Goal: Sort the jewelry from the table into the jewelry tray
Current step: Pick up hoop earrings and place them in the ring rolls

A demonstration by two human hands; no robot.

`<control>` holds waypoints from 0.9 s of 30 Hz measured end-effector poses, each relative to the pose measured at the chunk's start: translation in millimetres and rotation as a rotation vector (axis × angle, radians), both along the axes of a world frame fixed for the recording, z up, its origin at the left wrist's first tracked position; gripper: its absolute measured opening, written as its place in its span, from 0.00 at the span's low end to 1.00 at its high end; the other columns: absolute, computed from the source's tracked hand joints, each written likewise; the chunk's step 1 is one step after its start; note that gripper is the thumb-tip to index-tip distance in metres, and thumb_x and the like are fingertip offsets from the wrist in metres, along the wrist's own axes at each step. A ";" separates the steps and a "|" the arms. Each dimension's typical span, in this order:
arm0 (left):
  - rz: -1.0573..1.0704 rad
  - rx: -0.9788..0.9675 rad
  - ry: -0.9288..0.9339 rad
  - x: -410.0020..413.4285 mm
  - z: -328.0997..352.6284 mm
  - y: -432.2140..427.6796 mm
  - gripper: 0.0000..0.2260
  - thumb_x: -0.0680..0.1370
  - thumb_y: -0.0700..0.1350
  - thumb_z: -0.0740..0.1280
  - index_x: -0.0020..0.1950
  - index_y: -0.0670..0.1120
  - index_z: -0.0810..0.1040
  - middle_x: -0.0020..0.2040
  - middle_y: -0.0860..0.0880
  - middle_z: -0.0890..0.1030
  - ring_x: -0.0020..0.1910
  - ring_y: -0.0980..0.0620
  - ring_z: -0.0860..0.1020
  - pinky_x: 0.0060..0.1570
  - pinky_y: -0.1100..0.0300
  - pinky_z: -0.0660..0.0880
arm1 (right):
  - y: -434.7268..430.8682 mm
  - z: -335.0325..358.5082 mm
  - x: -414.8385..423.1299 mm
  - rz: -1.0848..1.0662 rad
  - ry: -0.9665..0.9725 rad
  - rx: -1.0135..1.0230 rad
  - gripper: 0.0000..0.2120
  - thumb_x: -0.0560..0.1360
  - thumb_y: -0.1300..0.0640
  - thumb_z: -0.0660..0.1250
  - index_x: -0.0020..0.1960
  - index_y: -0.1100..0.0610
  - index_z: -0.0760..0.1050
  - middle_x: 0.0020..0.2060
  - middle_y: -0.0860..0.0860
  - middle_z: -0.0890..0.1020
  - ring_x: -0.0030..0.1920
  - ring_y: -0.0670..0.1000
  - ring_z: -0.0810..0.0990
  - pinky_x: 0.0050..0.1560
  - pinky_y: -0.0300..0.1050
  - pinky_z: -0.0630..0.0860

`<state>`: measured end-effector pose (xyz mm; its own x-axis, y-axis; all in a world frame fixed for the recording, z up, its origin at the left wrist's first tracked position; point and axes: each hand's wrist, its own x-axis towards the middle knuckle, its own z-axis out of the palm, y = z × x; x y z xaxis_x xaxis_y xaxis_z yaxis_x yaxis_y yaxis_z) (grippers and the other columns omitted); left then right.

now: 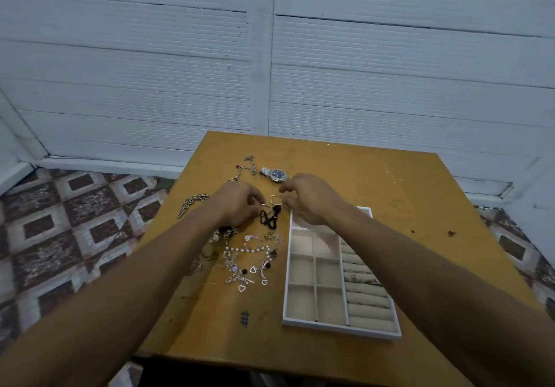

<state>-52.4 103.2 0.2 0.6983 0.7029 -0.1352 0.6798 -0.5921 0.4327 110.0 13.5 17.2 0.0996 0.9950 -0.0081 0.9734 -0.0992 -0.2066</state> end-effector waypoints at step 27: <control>0.107 -0.220 -0.068 -5.8 9.8 4.3 0.07 0.73 0.40 0.72 0.49 0.45 0.78 0.43 0.46 0.82 0.37 0.53 0.79 0.36 0.60 0.77 | 33.8 -21.5 -7.2 -0.123 0.095 -0.113 0.10 0.75 0.57 0.68 0.56 0.54 0.76 0.55 0.54 0.76 0.55 0.55 0.76 0.55 0.49 0.74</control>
